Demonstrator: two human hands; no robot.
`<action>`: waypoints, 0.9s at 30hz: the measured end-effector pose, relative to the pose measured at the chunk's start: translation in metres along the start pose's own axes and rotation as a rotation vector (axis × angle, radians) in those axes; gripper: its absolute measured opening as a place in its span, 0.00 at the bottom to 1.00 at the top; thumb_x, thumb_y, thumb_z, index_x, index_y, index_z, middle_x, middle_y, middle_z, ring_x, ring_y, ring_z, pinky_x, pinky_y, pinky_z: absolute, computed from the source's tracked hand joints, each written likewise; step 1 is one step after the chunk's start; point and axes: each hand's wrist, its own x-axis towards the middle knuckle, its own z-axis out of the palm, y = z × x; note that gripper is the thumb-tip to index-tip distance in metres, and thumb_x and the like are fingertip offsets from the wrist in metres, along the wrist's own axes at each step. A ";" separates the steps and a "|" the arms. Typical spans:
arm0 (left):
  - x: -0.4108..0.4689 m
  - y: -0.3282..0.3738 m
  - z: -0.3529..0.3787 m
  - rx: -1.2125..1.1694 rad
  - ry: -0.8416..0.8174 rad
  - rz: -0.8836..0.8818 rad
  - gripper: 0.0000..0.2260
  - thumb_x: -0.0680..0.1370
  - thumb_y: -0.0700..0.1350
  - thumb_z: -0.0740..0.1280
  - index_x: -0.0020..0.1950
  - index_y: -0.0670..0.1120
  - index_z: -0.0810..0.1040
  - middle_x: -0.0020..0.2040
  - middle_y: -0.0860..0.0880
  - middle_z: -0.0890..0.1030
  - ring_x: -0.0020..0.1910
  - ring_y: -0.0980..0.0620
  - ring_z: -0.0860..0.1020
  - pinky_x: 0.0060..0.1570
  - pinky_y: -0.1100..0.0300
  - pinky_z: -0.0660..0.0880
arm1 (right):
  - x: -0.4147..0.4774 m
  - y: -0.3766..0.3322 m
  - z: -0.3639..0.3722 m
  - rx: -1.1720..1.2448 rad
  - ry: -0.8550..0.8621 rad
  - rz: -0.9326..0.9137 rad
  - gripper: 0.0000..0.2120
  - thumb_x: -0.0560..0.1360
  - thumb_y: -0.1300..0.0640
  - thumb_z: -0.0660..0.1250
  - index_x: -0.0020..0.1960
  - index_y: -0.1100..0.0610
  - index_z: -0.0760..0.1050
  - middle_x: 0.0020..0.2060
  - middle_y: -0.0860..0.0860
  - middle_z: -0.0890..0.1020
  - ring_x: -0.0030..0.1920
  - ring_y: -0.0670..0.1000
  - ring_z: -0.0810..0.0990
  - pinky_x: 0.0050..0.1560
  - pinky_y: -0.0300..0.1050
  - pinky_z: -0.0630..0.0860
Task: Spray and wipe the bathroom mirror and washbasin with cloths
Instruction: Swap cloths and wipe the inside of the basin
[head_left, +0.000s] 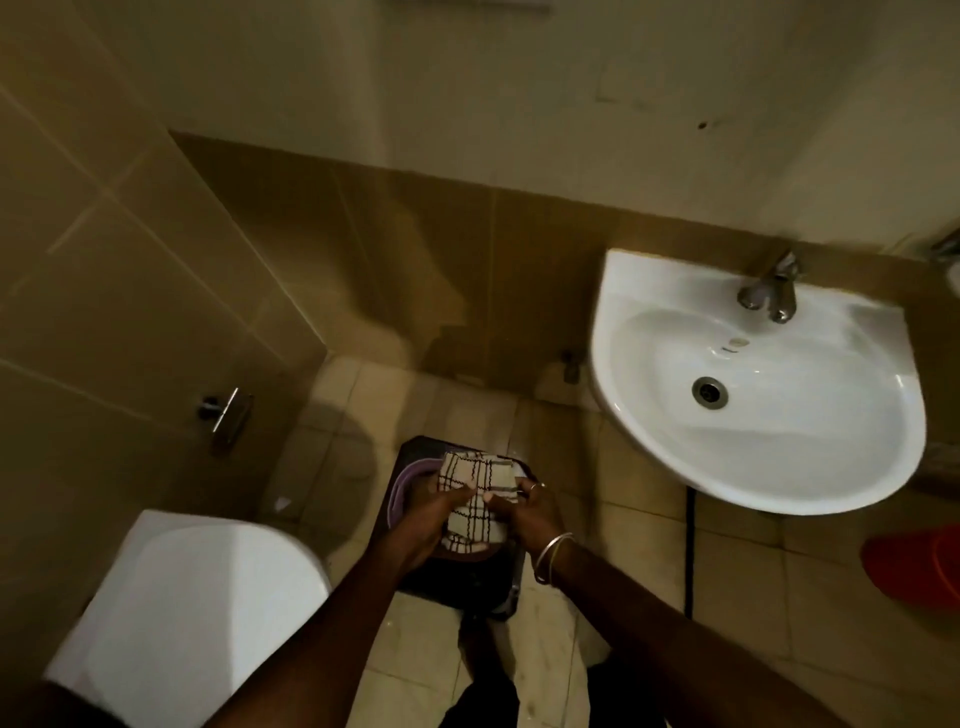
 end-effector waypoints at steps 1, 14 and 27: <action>0.005 -0.004 -0.004 0.029 0.039 0.013 0.14 0.80 0.37 0.70 0.66 0.44 0.79 0.55 0.42 0.86 0.52 0.41 0.86 0.51 0.45 0.83 | 0.003 0.006 0.003 -0.017 0.038 0.000 0.15 0.73 0.68 0.76 0.59 0.61 0.82 0.51 0.57 0.88 0.52 0.56 0.87 0.56 0.55 0.84; 0.102 -0.088 -0.035 0.274 0.216 -0.008 0.29 0.78 0.27 0.64 0.78 0.42 0.66 0.72 0.40 0.75 0.70 0.39 0.74 0.67 0.43 0.75 | 0.067 0.078 0.047 -0.425 0.154 0.097 0.24 0.76 0.66 0.64 0.71 0.54 0.71 0.58 0.55 0.83 0.51 0.54 0.81 0.43 0.38 0.77; 0.134 -0.104 -0.039 0.269 0.153 -0.044 0.16 0.81 0.30 0.61 0.67 0.37 0.77 0.64 0.40 0.81 0.64 0.40 0.79 0.62 0.48 0.78 | 0.075 0.061 0.053 -0.391 0.253 0.183 0.21 0.77 0.65 0.64 0.70 0.58 0.72 0.61 0.58 0.82 0.61 0.60 0.80 0.54 0.41 0.74</action>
